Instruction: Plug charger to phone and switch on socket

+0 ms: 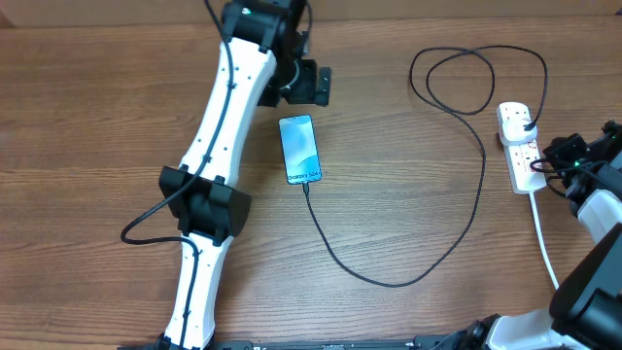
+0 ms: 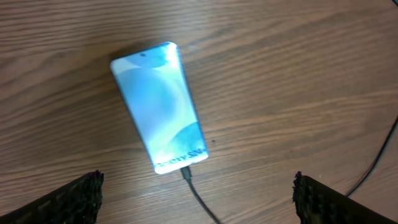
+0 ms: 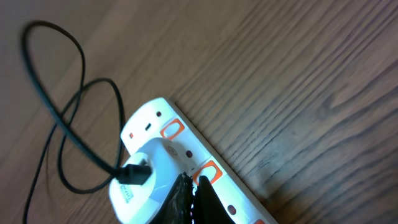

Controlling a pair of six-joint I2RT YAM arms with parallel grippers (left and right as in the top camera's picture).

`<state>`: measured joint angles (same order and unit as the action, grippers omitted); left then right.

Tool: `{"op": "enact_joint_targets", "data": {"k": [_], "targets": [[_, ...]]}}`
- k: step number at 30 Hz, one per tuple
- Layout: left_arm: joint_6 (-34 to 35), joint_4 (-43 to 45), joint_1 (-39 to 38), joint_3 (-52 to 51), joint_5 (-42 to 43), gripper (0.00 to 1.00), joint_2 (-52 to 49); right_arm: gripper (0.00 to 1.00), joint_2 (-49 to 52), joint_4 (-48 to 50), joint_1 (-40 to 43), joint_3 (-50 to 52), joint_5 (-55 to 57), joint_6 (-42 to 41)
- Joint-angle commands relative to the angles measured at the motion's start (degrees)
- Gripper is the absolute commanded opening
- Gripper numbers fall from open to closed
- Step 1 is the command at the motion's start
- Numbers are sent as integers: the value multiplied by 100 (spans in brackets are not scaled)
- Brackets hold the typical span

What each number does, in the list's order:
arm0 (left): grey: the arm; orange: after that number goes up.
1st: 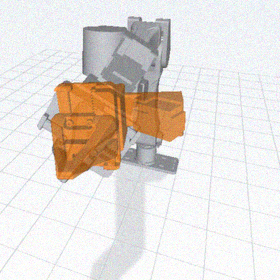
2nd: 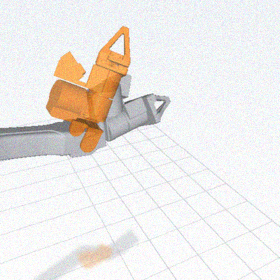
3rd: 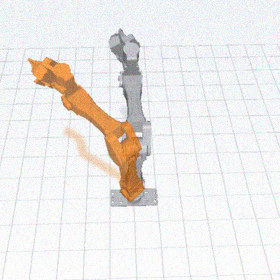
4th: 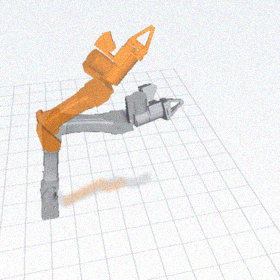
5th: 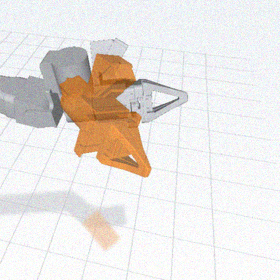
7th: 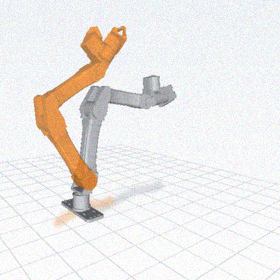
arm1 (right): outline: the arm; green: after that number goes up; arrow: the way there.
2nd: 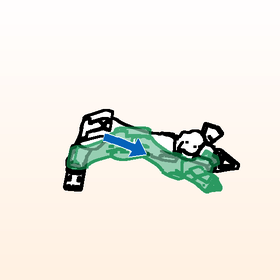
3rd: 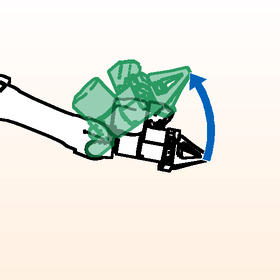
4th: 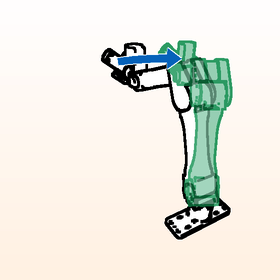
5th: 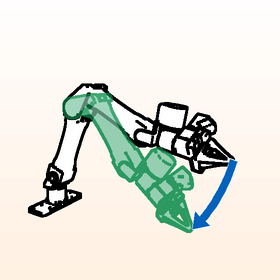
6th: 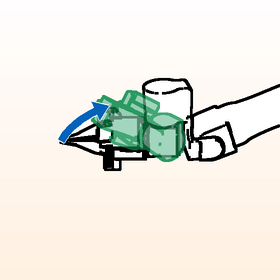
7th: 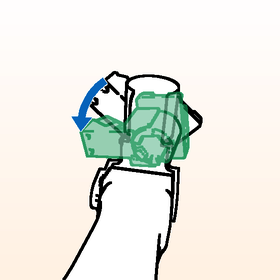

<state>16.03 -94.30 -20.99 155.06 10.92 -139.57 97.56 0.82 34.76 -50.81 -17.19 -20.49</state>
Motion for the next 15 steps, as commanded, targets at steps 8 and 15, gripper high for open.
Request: {"op": "enact_joint_targets", "data": {"k": [8, 15], "targets": [[-59, 55, -195, 133, -109, 100, 85, 4, 629, 127, -103, -402, -107, -92], [-15, 125, -197, 133, -81, 100, 85, 4, 721, 125, -232, -404, -92, -94]]}}
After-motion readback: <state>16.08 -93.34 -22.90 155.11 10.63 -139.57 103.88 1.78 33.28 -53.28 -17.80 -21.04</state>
